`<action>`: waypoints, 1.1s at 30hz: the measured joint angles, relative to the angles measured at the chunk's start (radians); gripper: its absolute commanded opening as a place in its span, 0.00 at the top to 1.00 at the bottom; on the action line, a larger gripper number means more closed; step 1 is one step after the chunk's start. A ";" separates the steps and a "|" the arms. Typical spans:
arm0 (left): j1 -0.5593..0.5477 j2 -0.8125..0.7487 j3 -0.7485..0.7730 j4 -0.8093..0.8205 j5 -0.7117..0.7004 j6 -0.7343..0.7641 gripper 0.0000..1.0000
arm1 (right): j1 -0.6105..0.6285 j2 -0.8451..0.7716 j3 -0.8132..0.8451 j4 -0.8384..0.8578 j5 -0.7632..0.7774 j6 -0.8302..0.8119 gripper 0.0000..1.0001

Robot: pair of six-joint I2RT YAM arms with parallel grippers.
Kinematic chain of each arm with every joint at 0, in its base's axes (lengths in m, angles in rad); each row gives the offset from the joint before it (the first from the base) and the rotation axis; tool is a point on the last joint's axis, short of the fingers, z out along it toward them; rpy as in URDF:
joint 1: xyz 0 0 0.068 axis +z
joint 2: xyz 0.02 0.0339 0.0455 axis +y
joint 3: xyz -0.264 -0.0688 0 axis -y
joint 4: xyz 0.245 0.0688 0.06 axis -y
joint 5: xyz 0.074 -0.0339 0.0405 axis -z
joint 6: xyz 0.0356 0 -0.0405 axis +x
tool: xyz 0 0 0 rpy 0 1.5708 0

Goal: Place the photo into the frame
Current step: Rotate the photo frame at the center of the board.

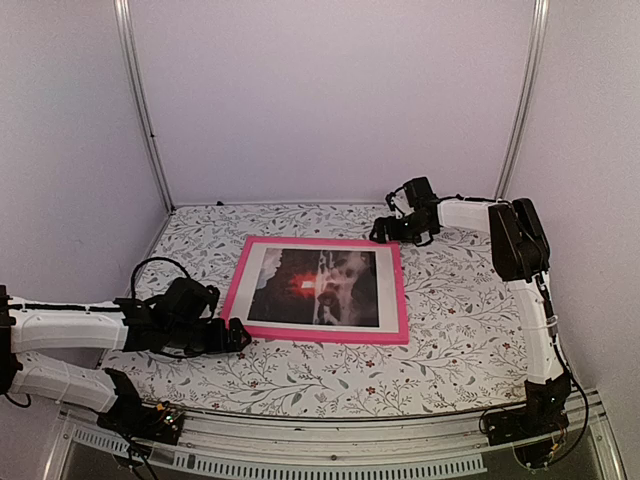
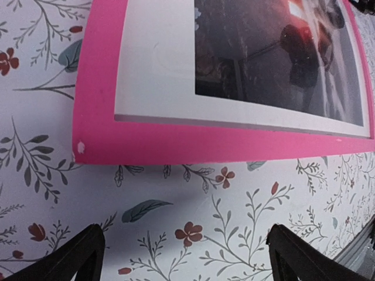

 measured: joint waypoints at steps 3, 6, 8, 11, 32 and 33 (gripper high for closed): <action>-0.021 0.021 -0.014 0.008 0.000 -0.039 0.00 | 0.000 0.028 0.034 -0.001 -0.036 -0.013 0.02; -0.024 0.047 -0.014 0.039 -0.014 -0.052 0.01 | 0.000 0.030 0.033 0.000 -0.066 -0.024 0.02; -0.023 0.067 -0.010 0.062 -0.026 -0.052 0.03 | -0.001 0.021 0.006 0.019 -0.076 -0.044 0.03; -0.013 0.111 0.006 0.097 -0.036 -0.042 0.03 | -0.001 -0.023 -0.071 0.045 -0.087 -0.071 0.06; 0.119 0.612 0.414 0.221 -0.032 0.188 0.00 | 0.010 -0.640 -0.998 0.267 -0.143 0.041 0.12; 0.124 0.644 0.450 0.217 -0.032 0.201 0.00 | 0.024 -0.667 -1.033 0.279 -0.137 0.054 0.12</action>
